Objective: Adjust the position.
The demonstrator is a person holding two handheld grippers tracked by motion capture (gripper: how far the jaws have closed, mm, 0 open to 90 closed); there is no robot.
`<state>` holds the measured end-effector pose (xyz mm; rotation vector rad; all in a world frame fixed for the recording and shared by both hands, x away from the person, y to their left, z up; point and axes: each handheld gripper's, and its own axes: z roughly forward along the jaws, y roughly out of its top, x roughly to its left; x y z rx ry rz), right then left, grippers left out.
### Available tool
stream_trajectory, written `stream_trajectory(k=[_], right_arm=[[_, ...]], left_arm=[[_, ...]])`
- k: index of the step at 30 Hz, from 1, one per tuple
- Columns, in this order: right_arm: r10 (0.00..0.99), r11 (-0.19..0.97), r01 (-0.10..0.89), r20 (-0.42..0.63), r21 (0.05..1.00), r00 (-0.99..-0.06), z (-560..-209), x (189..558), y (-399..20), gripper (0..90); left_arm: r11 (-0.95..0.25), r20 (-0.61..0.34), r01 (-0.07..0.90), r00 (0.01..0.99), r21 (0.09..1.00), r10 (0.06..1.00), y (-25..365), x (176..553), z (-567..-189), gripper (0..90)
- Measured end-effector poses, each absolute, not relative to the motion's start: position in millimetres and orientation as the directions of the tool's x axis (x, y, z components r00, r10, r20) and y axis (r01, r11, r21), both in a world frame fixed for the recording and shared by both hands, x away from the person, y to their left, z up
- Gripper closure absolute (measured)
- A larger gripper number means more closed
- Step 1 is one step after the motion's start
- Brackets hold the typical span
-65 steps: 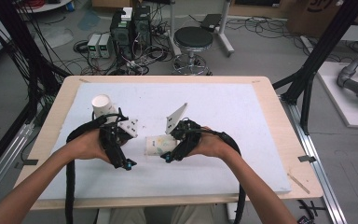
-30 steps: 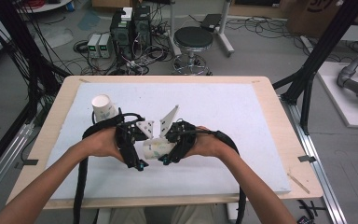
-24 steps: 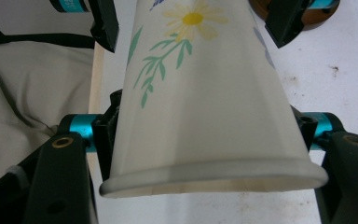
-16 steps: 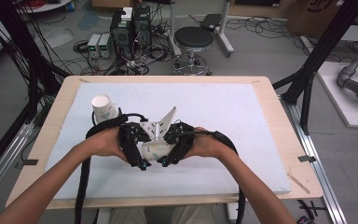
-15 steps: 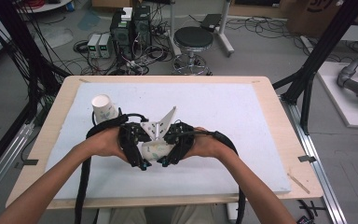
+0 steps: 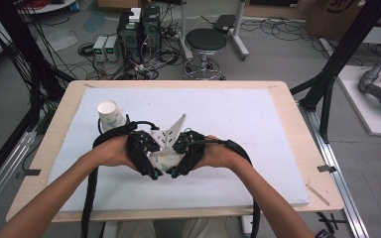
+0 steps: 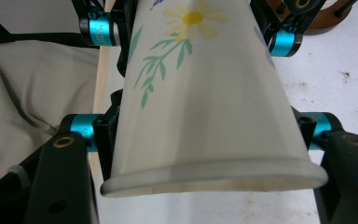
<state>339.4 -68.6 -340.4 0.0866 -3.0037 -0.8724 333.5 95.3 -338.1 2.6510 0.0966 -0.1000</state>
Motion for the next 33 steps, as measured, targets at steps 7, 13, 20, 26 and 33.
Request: stream_trajectory(k=[7,13,20,26,33], right_arm=[[-0.052,0.843,-0.047,-0.006,0.536,-0.999,-341,340,-69,31.1],[-0.064,0.821,-0.049,0.007,0.569,-0.998,-340,338,-68,19.0],[-0.051,0.816,-0.038,0.007,0.577,-0.999,-338,339,-70,17.0],[-0.046,0.795,-0.027,0.015,0.606,-0.999,-334,339,-72,14.6],[-0.038,0.761,-0.021,0.012,0.648,-0.999,-326,339,-76,14.6]], left_arm=[[-0.884,-0.076,0.078,0.996,0.461,0.048,96,334,-337,36.7],[-0.901,-0.053,0.040,0.998,0.432,0.019,97,336,-337,36.6],[-0.904,-0.057,0.044,0.998,0.425,0.022,98,335,-338,36.6],[-0.907,-0.058,0.043,0.998,0.420,0.021,98,335,-340,36.7],[-0.910,-0.052,0.035,0.999,0.413,0.015,96,334,-344,36.7]])
